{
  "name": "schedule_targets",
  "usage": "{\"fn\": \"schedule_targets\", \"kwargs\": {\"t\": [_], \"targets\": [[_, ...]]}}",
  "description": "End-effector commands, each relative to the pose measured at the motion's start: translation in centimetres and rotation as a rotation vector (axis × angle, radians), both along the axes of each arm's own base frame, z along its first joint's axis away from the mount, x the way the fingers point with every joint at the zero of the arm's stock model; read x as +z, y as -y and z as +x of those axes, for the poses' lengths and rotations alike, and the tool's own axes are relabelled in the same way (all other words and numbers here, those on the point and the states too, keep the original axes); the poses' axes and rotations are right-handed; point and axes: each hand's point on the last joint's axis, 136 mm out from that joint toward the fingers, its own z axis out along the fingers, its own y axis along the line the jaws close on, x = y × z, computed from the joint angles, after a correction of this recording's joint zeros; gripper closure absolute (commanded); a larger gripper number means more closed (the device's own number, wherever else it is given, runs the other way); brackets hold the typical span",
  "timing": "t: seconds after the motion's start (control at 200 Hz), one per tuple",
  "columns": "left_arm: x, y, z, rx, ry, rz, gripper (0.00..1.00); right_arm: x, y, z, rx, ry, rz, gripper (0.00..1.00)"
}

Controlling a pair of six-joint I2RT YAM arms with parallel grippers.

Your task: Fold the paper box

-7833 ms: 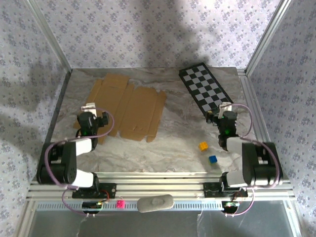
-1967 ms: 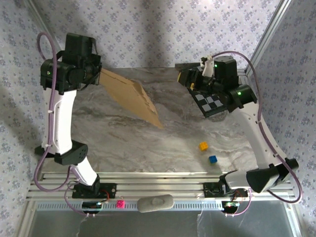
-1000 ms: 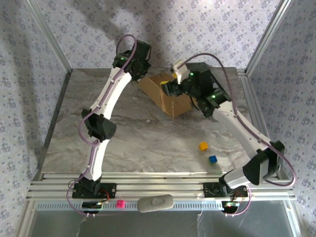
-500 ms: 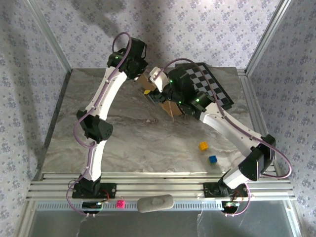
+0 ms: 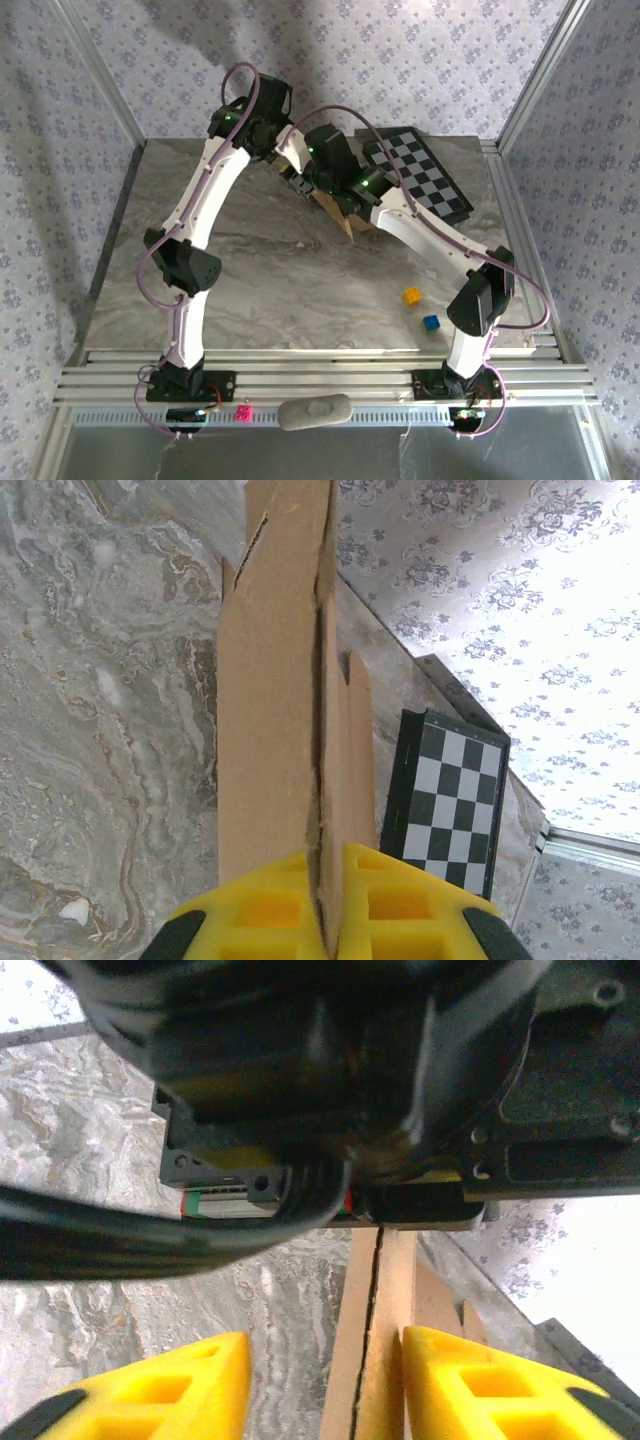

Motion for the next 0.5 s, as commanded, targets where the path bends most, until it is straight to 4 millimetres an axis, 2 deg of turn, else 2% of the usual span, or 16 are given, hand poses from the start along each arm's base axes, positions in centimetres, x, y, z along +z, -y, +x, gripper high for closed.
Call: {"fn": "schedule_targets", "kwargs": {"t": [0.0,0.145,0.165,0.195,0.27,0.315,0.36,0.395,0.495], "targets": [[3.2,0.0,-1.0,-0.036,0.063,-0.044,1.0,0.4,0.5,0.3,-0.032,0.002,-0.021,0.7],[4.2,-0.2,-1.2,-0.044,0.081,-0.064,1.0,1.4,0.5,0.3,-0.029,0.029,-0.023,1.0],[4.6,-0.3,-1.3,-0.044,0.092,-0.067,0.96,1.7,0.4,0.2,-0.024,0.036,-0.021,1.0],[5.4,-0.6,-1.3,-0.044,0.114,-0.068,0.81,2.1,0.4,0.0,-0.02,0.049,-0.017,1.0],[8.0,-1.8,-1.8,-0.037,0.187,-0.056,0.51,3.8,0.4,-0.5,-0.008,0.078,0.014,1.0],[9.9,-3.7,-2.3,-0.005,0.238,-0.019,0.27,5.3,0.4,-1.0,0.003,0.095,0.053,1.0],[11.8,-6.1,-3.0,0.043,0.289,0.031,0.09,6.8,0.5,-1.5,0.017,0.105,0.093,1.0],[13.3,-8.0,-3.7,0.074,0.329,0.068,0.06,8.1,0.5,-2.0,0.032,0.113,0.127,1.0],[16.6,-13.7,-5.8,0.199,0.42,0.126,0.06,11.1,0.6,-3.6,0.08,0.114,0.224,1.0]]}}
